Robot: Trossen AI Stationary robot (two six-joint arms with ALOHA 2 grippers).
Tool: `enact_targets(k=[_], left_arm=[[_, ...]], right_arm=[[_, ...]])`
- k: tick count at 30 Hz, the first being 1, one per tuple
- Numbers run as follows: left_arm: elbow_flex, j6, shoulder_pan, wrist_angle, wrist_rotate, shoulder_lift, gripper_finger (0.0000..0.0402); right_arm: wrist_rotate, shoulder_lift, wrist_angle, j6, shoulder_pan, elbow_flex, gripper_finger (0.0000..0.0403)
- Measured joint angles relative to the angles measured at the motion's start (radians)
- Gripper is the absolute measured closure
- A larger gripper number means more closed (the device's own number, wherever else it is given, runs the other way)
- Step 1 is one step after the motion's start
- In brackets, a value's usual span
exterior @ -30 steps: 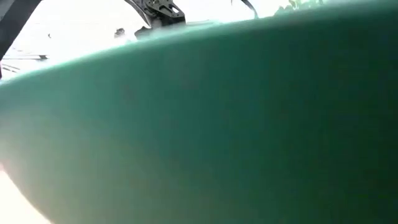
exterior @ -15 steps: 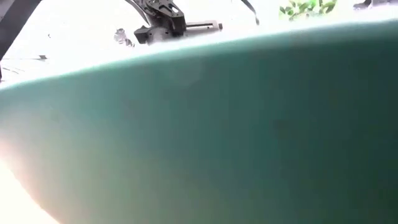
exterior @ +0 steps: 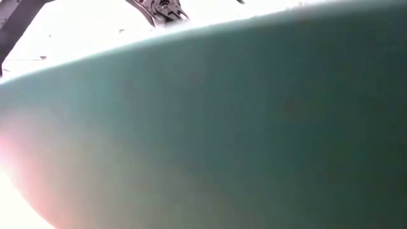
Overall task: Pick and place plate/cup/fork/spoon on tray
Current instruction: Adjust the serving tray on the table, then put the light blue plate on the middle of the serving tray
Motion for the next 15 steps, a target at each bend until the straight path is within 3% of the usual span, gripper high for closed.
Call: enact_targets(k=[15], left_arm=[[0.001, -0.013, 0.011, -0.025, -0.026, -0.102, 0.0397]], right_arm=[[0.000, 0.000, -0.007, 0.000, 0.000, 0.000, 0.0220]])
